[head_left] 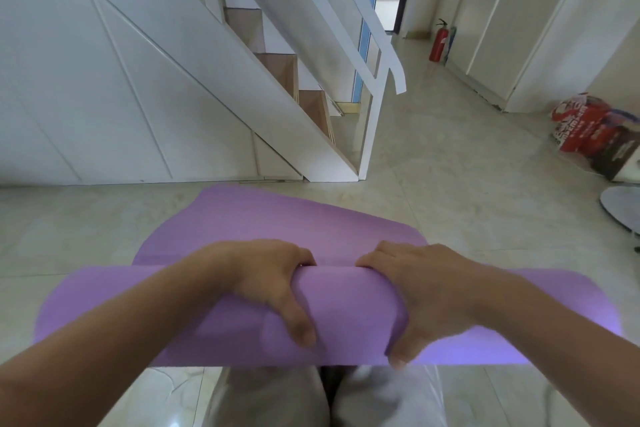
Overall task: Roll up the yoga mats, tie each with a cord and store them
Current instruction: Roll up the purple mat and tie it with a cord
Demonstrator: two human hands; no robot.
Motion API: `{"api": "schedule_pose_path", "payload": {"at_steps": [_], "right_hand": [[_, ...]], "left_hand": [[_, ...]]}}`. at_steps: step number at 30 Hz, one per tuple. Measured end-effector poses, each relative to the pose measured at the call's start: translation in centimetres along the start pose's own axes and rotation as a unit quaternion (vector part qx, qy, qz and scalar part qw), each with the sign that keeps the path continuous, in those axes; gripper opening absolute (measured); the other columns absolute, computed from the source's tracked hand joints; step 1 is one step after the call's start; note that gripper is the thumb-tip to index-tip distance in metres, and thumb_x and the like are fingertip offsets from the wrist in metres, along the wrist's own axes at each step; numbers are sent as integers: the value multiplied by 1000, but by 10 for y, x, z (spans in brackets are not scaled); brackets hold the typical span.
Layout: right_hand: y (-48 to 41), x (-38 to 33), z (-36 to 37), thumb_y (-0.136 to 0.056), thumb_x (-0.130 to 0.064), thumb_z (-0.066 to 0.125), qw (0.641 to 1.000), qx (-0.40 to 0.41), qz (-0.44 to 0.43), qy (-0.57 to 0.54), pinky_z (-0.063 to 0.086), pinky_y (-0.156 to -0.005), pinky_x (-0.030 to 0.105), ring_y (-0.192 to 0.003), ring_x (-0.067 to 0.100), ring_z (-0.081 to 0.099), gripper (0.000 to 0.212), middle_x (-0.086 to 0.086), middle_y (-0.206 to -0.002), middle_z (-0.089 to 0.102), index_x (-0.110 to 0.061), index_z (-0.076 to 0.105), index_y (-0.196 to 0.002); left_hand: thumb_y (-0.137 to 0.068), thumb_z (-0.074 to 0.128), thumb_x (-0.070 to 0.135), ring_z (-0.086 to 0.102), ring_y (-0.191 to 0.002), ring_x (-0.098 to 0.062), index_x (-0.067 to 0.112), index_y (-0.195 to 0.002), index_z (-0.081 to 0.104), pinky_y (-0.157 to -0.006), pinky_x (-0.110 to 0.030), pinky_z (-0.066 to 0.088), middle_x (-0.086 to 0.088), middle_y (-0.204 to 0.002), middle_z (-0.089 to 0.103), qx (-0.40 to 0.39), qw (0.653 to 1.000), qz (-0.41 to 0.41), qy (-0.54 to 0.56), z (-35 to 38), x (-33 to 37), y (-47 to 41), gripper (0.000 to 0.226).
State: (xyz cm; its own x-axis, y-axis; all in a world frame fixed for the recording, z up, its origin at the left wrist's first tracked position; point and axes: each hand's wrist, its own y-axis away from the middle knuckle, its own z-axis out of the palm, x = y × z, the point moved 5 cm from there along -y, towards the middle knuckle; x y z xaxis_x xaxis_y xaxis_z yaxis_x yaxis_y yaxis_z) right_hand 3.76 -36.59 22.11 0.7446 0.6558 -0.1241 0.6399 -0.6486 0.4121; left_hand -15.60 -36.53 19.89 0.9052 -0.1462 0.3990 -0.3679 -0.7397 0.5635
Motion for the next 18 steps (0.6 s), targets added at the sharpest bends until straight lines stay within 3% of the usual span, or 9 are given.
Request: {"api": "schedule_pose_path", "payload": {"at_steps": [3, 5, 7, 9, 12, 14, 16, 18], "right_hand": [[-1, 17, -4, -43, -60, 84, 993, -35, 41, -104, 47, -92, 30, -103, 2, 54, 91, -25, -114, 55, -51, 39, -122], [-4, 28, -4, -45, -54, 87, 978, -77, 48, -186, 50, -92, 33, -102, 2, 58, 85, -23, -114, 57, -50, 42, -117], [-10, 34, 0, -45, -50, 87, 957, -109, 48, -266, 53, -93, 35, -101, 4, 63, 82, -20, -115, 60, -45, 47, -116], [-14, 39, 4, -42, -53, 85, 945, -117, 54, -299, 54, -94, 39, -102, 8, 65, 82, -17, -115, 62, -41, 52, -116], [-6, 35, 4, -52, -56, 78, 963, -95, 47, -250, 46, -102, 38, -111, 4, 57, 79, -23, -120, 56, -47, 49, -125], [3, 29, 1, -56, -62, 77, 984, -34, 41, -172, 37, -108, 31, -122, 1, 45, 97, -26, -132, 43, -47, 34, -142], [11, 16, 4, -50, -74, 75, 999, 25, 34, -26, 32, -110, 32, -128, 8, 36, 123, -19, -140, 30, -39, 14, -151], [14, 5, 13, -49, -74, 75, 996, 67, 38, 46, 33, -108, 32, -127, 13, 38, 126, -14, -140, 30, -37, 10, -151]], "left_hand": [[-44, 79, 75, 57, -109, -6, 45, -129, 47, -101, -35, 47, 25, -118, 58, 4, 1000, -8, -7, -1, 6, 9, 96], [-46, 75, 79, 48, -120, -9, 42, -145, 26, -105, -34, 40, 22, -133, 44, 68, 991, 8, -111, 0, 12, 22, 116], [-44, 71, 82, 44, -120, -14, 34, -149, 14, -105, -37, 38, 13, -136, 33, 148, 959, 37, -239, 10, 21, 32, 128], [-46, 68, 79, 47, -111, -20, 30, -145, 20, -98, -40, 42, 7, -131, 35, 196, 930, 36, -309, 22, 28, 34, 121], [-52, 69, 71, 53, -101, -20, 31, -134, 32, -85, -37, 48, 7, -120, 43, 203, 932, 32, -297, 19, 30, 28, 99], [-47, 73, 72, 56, -97, -16, 35, -126, 38, -82, -35, 50, 12, -113, 49, 176, 951, 38, -250, 5, 29, 22, 94], [-43, 77, 72, 58, -93, -13, 40, -119, 45, -85, -35, 50, 15, -107, 56, 130, 976, 33, -172, -7, 27, 13, 88], [-43, 81, 69, 59, -94, -13, 41, -117, 49, -89, -36, 51, 17, -105, 60, 58, 992, 20, -106, -11, 27, 1, 85]]}}
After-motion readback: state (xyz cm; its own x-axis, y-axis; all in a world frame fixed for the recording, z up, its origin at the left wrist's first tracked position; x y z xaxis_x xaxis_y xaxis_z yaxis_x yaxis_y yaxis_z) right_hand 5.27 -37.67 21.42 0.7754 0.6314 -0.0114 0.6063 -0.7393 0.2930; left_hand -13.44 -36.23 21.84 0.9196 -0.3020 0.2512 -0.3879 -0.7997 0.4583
